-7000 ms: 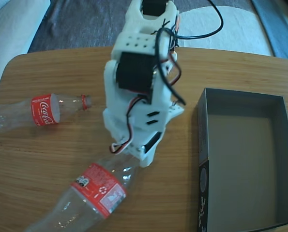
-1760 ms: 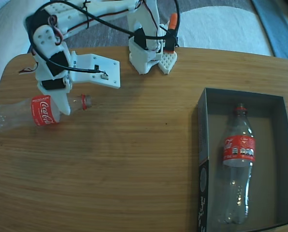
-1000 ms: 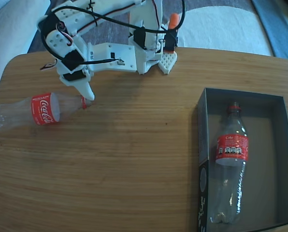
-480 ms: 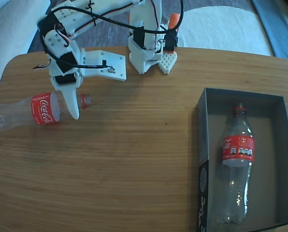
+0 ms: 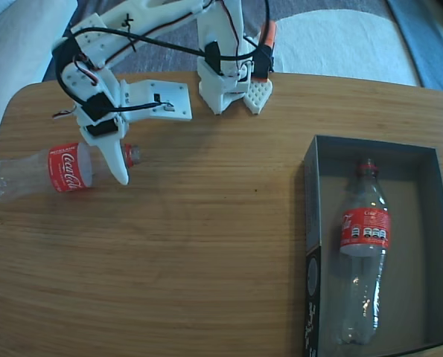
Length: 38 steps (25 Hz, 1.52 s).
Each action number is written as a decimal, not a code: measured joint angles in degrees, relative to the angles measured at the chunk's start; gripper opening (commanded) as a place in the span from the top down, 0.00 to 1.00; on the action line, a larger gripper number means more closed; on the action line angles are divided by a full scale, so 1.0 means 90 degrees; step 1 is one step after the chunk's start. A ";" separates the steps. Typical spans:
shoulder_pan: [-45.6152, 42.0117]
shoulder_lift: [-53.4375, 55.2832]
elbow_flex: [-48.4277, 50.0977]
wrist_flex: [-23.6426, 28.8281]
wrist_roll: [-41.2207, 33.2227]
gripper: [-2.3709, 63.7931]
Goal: Grasp the bottles and put them in the box.
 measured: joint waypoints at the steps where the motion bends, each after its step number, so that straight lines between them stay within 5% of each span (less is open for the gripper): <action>1: -0.0010 0.0000 0.0000 -0.0010 -0.0059 0.14; 38: 0.0195 -0.1562 -0.0029 -0.1045 -0.0078 0.20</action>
